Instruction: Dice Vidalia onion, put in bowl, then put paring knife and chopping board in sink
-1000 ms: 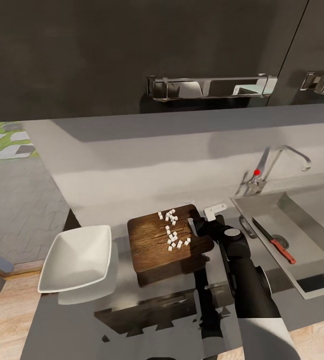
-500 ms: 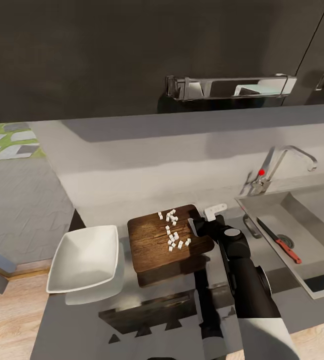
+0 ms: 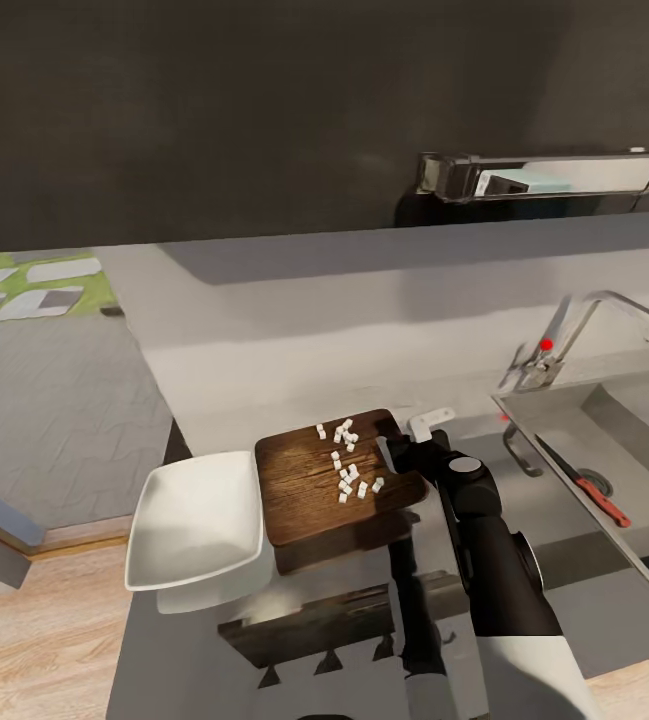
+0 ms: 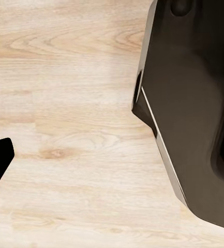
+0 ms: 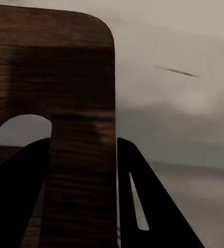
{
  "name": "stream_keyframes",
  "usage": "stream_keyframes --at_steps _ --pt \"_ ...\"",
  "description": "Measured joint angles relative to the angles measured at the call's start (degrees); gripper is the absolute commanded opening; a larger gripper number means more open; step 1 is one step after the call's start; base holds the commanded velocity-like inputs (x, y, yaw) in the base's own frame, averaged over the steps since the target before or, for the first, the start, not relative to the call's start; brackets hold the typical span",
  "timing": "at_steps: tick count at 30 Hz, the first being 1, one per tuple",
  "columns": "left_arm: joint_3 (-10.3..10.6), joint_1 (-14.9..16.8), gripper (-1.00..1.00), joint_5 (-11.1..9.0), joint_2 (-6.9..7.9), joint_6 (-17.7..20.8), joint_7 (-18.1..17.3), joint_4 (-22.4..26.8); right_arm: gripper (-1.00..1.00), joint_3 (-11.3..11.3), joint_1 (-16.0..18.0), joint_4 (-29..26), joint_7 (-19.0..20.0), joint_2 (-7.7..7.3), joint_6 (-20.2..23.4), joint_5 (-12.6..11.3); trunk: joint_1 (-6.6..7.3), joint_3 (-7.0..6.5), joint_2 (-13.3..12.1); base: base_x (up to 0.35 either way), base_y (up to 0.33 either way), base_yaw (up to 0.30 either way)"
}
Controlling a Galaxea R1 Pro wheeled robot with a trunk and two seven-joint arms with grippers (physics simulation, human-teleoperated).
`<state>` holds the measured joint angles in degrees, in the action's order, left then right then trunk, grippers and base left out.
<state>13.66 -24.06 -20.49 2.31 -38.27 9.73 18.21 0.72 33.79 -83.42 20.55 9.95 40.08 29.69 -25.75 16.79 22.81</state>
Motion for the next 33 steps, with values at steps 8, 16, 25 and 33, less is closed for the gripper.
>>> stream_keyframes --at_steps 8,16,25,33 --pt "0.0 0.0 1.0 0.0 0.01 0.0 0.0 0.0 -1.0 0.0 0.0 0.0 0.0 0.0 0.0 0.0 0.0 0.0 0.0 0.0 0.001 0.0" --pt "0.0 0.0 1.0 0.0 0.01 0.0 0.0 0.0 -1.0 0.0 0.0 0.0 0.1 0.0 0.0 0.0 0.0 0.0 0.0 0.0 0.0 0.0" --pt "0.0 0.0 1.0 0.0 -0.01 0.0 0.0 -0.1 -1.0 0.0 0.0 0.0 0.1 0.0 0.0 0.0 0.0 -0.48 0.0 0.0 0.0 0.0" --pt "0.0 0.0 1.0 0.0 0.0 0.0 0.0 -0.1 -1.0 0.0 0.0 0.0 0.1 0.0 0.0 0.0 0.0 -1.2 0.0 0.0 0.0 0.0"
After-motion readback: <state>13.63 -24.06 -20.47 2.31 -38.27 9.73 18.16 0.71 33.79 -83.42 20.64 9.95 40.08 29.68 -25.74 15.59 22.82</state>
